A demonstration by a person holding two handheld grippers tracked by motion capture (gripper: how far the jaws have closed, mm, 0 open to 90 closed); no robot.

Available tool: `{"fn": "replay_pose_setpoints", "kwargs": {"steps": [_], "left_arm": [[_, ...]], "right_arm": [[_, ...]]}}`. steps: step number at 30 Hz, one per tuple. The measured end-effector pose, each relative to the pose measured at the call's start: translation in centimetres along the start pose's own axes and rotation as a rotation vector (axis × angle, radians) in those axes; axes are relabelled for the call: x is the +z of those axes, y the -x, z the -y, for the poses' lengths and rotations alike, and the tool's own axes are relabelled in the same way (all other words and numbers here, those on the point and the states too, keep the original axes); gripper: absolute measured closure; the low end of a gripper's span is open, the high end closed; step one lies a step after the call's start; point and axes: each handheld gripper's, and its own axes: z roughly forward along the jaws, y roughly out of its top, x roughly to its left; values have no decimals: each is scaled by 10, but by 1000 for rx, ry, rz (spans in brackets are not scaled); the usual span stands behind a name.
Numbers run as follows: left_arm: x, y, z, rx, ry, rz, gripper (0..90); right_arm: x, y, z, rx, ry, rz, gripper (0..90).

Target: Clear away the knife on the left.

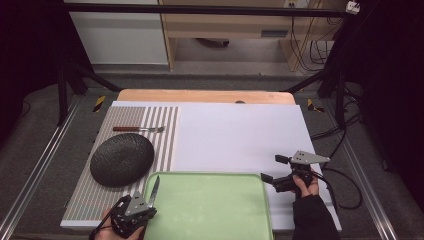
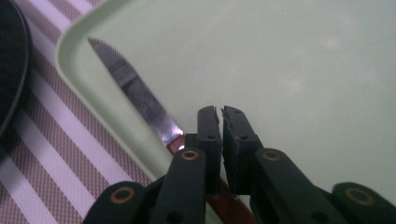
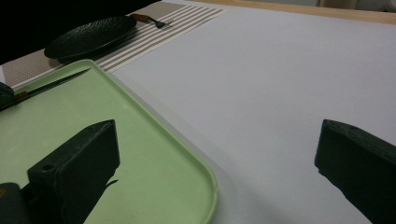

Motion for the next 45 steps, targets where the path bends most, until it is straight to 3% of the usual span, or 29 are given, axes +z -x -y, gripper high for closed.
{"fn": "replay_pose_setpoints", "kwargs": {"steps": [3,8,17,25,32,45], "left_arm": [[-3,-2,-1,-6,42,16,781],[-6,-8,-3,-24,106,41,622],[-6,-19,-6,-33,173,61,355],[-8,-32,-7,-33,216,46,225],[-13,-45,-9,-41,200,23,84],[-18,-63,-19,21,182,-20,30]], "right_arm": [[0,0,0,1,3,0,3],[0,0,0,1,5,-1,3],[0,0,0,2,3,3,3],[1,0,0,3,2,3,3],[1,0,0,5,1,4,3],[1,0,0,6,-3,6,3]]}}
